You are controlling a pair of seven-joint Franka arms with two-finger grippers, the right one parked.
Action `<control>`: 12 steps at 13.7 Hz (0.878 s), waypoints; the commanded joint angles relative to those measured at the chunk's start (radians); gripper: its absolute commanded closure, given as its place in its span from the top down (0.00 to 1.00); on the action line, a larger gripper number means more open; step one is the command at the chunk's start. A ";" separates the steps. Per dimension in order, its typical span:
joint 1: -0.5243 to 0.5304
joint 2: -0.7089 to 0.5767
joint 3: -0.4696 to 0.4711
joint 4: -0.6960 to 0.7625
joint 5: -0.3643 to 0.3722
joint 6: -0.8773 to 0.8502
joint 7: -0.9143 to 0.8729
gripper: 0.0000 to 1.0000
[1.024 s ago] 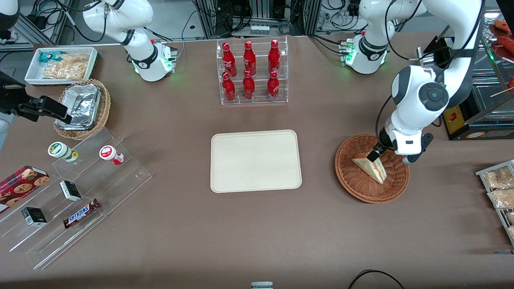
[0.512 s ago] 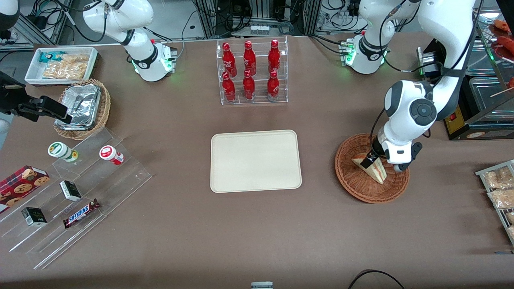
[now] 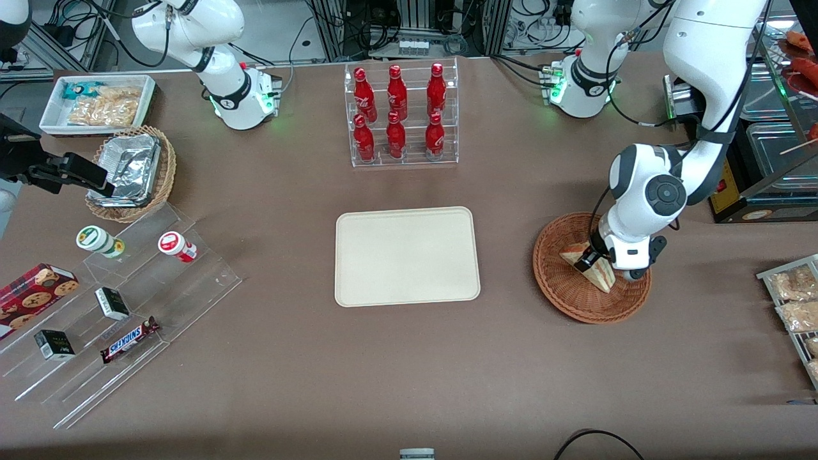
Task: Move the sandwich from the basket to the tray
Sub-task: 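Close the left gripper on the wrapped sandwich and lift it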
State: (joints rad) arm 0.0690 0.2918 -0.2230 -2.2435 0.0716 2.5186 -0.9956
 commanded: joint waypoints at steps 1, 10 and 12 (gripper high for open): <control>0.008 -0.029 -0.001 0.010 0.017 -0.024 0.025 0.09; -0.240 -0.044 -0.018 0.543 0.001 -0.679 0.008 0.06; -0.360 0.039 -0.018 0.654 0.001 -0.689 -0.055 0.06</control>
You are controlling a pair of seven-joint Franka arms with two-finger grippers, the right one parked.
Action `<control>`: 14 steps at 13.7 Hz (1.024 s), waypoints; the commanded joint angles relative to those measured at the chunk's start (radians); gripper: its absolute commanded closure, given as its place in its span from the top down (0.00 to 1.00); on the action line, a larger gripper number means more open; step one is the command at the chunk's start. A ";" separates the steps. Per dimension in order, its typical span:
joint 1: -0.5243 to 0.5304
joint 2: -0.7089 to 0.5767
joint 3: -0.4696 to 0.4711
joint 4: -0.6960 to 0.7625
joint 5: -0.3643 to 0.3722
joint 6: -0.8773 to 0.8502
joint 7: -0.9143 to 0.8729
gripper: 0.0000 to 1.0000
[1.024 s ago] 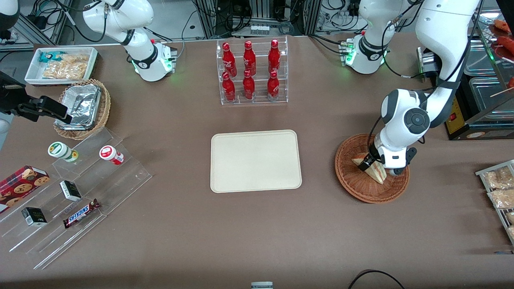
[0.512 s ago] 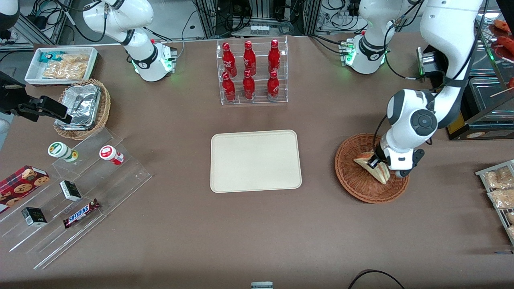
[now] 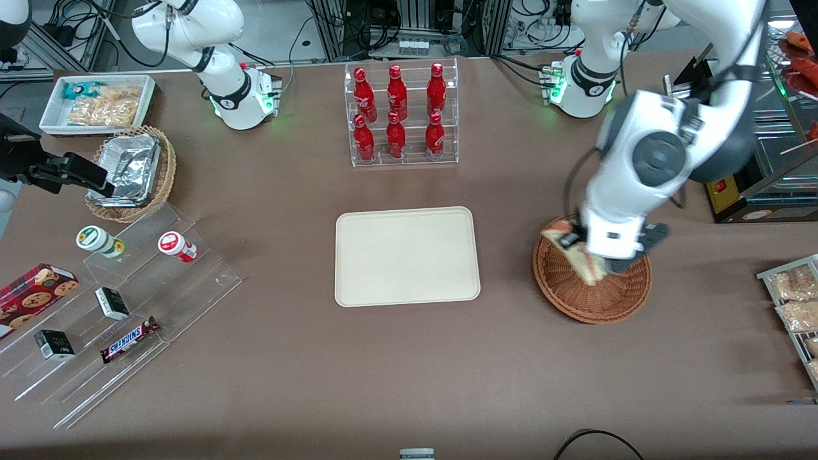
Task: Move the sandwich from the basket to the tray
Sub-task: 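Carry the sandwich with the left gripper over the cream tray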
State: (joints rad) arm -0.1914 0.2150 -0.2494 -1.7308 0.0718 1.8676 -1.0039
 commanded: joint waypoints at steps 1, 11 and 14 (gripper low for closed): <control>-0.153 0.168 0.009 0.186 0.000 -0.035 -0.068 0.05; -0.483 0.494 0.010 0.320 0.089 0.228 -0.030 0.07; -0.500 0.559 0.010 0.349 0.089 0.301 -0.007 0.07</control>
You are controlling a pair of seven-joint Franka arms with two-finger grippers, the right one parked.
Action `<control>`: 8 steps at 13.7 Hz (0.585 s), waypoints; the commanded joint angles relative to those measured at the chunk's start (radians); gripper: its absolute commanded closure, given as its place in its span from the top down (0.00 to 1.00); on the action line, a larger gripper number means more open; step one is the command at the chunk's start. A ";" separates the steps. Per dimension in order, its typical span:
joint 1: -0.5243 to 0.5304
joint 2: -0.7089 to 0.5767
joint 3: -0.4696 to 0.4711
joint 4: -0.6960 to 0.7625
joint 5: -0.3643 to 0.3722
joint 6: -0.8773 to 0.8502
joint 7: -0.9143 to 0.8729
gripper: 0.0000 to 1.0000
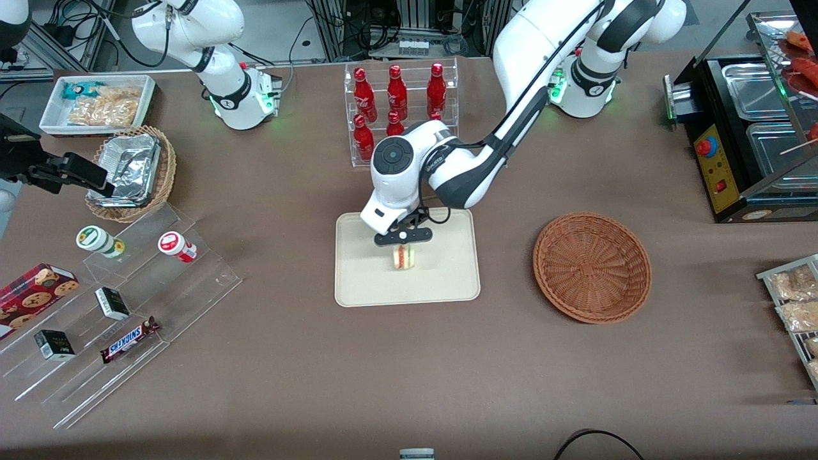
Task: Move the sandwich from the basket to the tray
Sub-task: 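Carry the sandwich with the left gripper over the cream tray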
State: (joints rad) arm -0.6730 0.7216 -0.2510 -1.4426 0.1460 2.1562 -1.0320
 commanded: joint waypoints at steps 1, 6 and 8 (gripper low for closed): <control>-0.019 0.070 0.013 0.068 0.018 0.013 0.024 0.07; -0.017 0.096 0.018 0.067 0.058 0.011 0.029 0.09; -0.017 0.099 0.019 0.065 0.064 0.005 0.030 0.11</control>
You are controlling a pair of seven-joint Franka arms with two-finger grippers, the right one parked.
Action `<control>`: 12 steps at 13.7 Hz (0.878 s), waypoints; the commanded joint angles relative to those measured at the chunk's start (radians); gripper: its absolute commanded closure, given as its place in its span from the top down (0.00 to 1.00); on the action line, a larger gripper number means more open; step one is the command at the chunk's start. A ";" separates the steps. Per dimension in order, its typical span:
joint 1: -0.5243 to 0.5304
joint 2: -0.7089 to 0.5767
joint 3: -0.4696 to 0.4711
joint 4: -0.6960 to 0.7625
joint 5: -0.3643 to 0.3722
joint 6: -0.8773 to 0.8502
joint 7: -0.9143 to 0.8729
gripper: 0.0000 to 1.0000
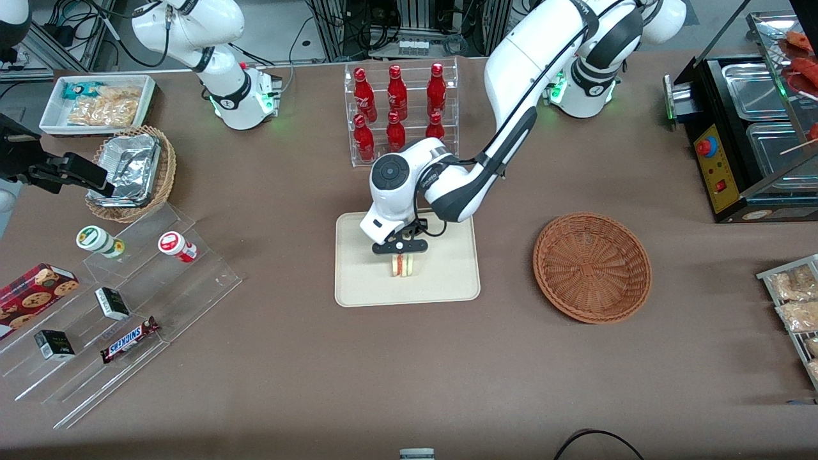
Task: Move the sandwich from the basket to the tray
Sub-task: 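Carry the sandwich with the left gripper over the cream tray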
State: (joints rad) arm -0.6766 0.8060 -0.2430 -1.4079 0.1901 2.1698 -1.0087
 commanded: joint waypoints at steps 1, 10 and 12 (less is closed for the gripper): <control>-0.014 0.015 0.011 0.029 0.041 -0.016 0.019 0.12; -0.006 -0.071 0.011 0.026 0.043 -0.022 -0.122 1.00; -0.003 -0.152 0.019 0.024 0.043 -0.066 -0.181 1.00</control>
State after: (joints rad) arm -0.6744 0.7575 -0.2394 -1.3605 0.2227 2.1555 -1.1249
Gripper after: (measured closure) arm 0.013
